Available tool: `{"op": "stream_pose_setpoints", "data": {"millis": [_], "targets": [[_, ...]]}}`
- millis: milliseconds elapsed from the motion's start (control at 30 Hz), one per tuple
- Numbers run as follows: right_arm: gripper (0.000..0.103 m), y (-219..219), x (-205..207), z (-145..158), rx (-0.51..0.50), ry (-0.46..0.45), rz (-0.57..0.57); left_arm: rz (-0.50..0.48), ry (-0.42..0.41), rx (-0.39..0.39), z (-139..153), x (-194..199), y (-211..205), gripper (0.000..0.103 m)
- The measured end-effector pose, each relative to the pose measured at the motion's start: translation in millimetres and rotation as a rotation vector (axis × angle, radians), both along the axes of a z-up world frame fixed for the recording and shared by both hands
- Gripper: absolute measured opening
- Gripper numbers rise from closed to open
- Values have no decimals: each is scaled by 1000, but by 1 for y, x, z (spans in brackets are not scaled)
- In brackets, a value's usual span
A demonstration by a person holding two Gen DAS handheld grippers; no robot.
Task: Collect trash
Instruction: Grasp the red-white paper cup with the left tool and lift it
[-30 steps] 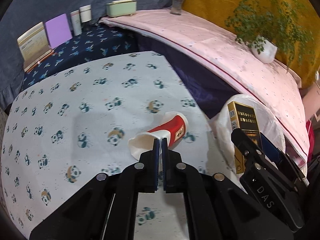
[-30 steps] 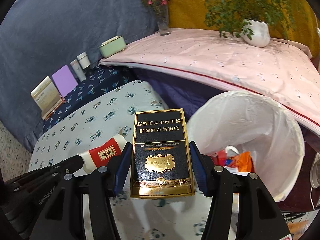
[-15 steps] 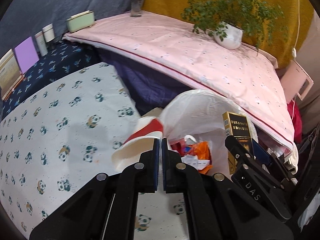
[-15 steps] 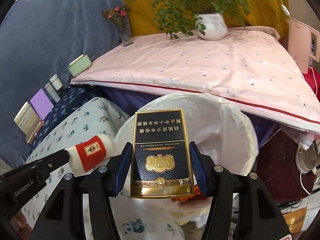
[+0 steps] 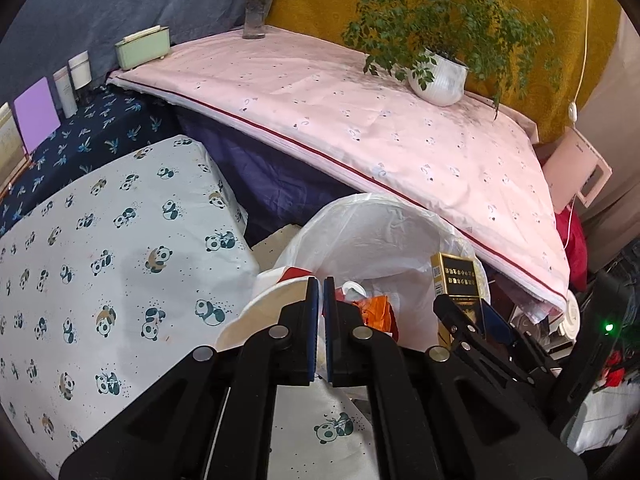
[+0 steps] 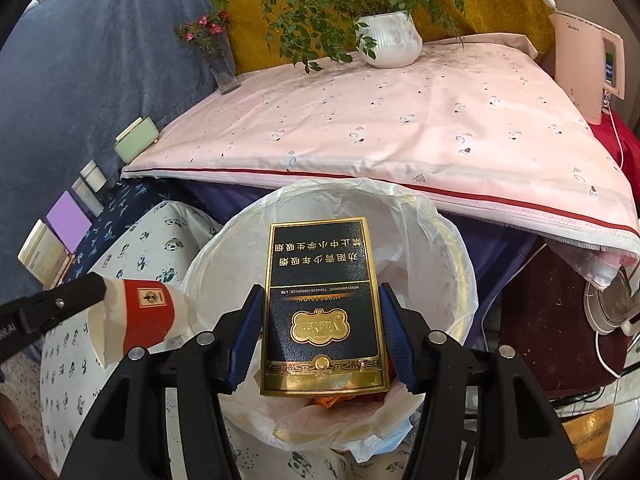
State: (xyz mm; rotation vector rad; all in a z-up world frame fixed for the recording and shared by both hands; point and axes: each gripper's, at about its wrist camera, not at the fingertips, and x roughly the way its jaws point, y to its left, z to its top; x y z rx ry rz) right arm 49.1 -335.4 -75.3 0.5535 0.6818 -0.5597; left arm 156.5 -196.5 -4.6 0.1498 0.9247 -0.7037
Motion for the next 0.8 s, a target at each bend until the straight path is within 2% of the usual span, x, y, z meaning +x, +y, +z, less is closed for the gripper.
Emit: {"op": "stream_pose_setpoints", "data": {"millis": [200, 467, 500, 533, 600, 700, 800], "targets": [[55, 2, 3, -4, 6, 1, 10, 41, 1, -6, 3, 12, 21, 3], [55, 4, 8, -9, 12, 9, 20, 85, 53, 12, -16, 23, 39, 4], [55, 4, 9, -10, 14, 10, 21, 92, 60, 13, -17, 23, 42, 10], [55, 3, 9, -10, 14, 11, 22, 102, 65, 13, -18, 24, 47, 25], [55, 4, 10, -11, 15, 13, 24, 127, 52, 14, -19, 25, 56, 47], [55, 4, 10, -14, 17, 18, 28, 142, -1, 46, -23, 25, 70, 56], [55, 5, 11, -18, 19, 26, 32, 130, -3, 87, -37, 29, 78, 61]]}}
